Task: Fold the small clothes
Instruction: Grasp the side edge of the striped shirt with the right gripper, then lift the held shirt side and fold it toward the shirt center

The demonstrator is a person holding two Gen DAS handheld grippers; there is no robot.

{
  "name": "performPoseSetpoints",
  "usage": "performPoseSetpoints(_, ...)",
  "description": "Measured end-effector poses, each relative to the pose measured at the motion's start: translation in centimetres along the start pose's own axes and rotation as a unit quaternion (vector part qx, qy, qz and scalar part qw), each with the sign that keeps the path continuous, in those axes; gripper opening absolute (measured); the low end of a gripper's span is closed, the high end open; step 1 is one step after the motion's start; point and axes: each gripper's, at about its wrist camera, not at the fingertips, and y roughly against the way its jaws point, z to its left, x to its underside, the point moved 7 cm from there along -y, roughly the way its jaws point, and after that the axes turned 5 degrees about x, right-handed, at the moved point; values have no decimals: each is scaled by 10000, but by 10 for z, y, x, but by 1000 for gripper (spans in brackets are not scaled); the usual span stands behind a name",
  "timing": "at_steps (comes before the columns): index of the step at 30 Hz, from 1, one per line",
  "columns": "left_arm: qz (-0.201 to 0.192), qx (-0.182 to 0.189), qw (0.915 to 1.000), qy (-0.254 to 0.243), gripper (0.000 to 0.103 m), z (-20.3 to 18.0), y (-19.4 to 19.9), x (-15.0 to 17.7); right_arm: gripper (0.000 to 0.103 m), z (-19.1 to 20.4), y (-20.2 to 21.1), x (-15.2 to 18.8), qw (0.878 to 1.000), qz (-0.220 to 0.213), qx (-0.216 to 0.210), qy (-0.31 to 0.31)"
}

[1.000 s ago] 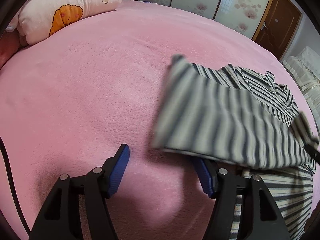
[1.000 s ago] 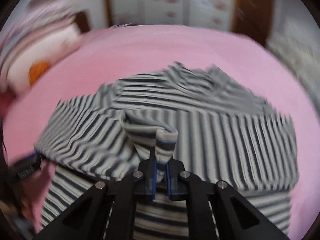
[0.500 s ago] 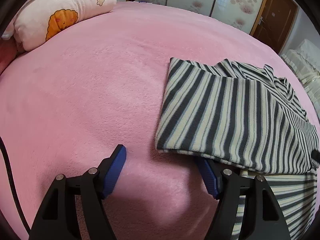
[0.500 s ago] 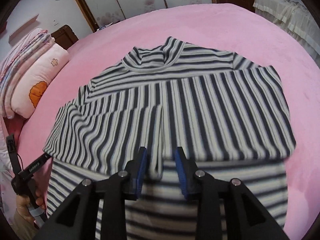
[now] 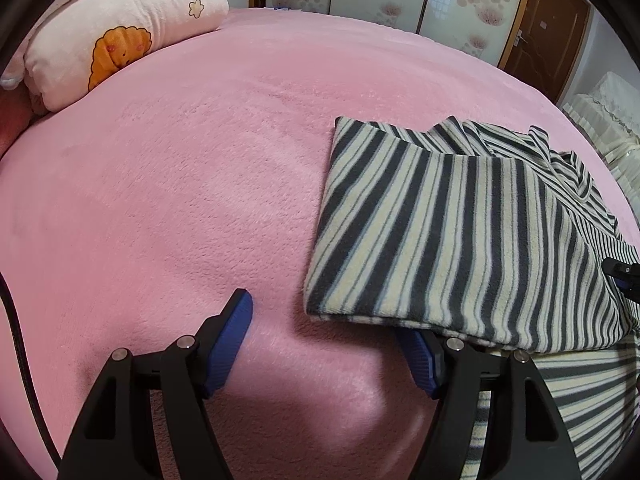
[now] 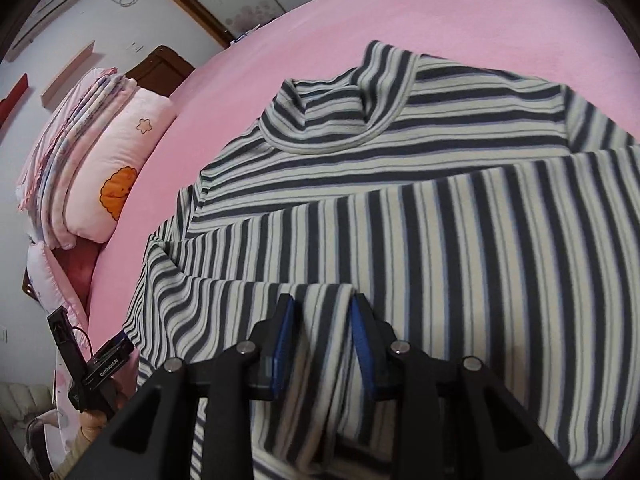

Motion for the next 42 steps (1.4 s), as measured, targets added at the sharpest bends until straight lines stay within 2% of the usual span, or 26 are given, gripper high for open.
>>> performPoseSetpoints(1, -18, -16, 10000, 10, 69, 0, 0, 0, 29, 0, -2, -1, 10000, 17, -30, 35)
performPoseSetpoints(2, -35, -29, 10000, 21, 68, 0, -1, -1, 23, 0, -2, -1, 10000, 9, -23, 93)
performPoseSetpoints(4, -75, -23, 10000, 18, 58, -1, 0, -2, 8, 4, 2, 1, 9996, 22, -51, 286)
performPoseSetpoints(6, -94, 25, 10000, -13, 37, -5, 0, -3, 8, 13, 9, 1, 9981, -112, 176, 586)
performPoseSetpoints(8, -119, 60, 9999, -48, 22, -9, 1, -5, 7, 22, 22, -1, 9953, -331, 362, 835)
performPoseSetpoints(13, -162, 65, 9998, 139, 22, -10, 4, -9, 7, 52, 71, -26, 9849, -1098, 696, 1146)
performPoseSetpoints(18, -179, 63, 9998, 117, 22, -14, 7, -10, 7, 74, 124, -63, 9646, -1946, 1178, 1331)
performPoseSetpoints(21, -175, 120, 9998, 42, 22, -22, 8, -12, 7, 69, 142, -77, 9565, -2172, 1466, 1283)
performPoseSetpoints(28, -99, 257, 9987, -428, 22, -53, 7, -12, 7, 8, 157, -84, 9513, -2217, 2003, 754)
performPoseSetpoints(33, -31, 245, 9981, -571, 25, -63, 10, -13, 7, -22, 143, -76, 9614, -1938, 1908, 412)
performPoseSetpoints(38, -229, 391, 9972, -588, 26, -70, 37, -12, 7, -1, 144, -80, 9653, -2013, 1616, 401)
performPoseSetpoints(42, -307, 769, 9930, -842, 30, -102, 60, -4, 7, 39, 158, -91, 9631, -2224, 1356, 676)
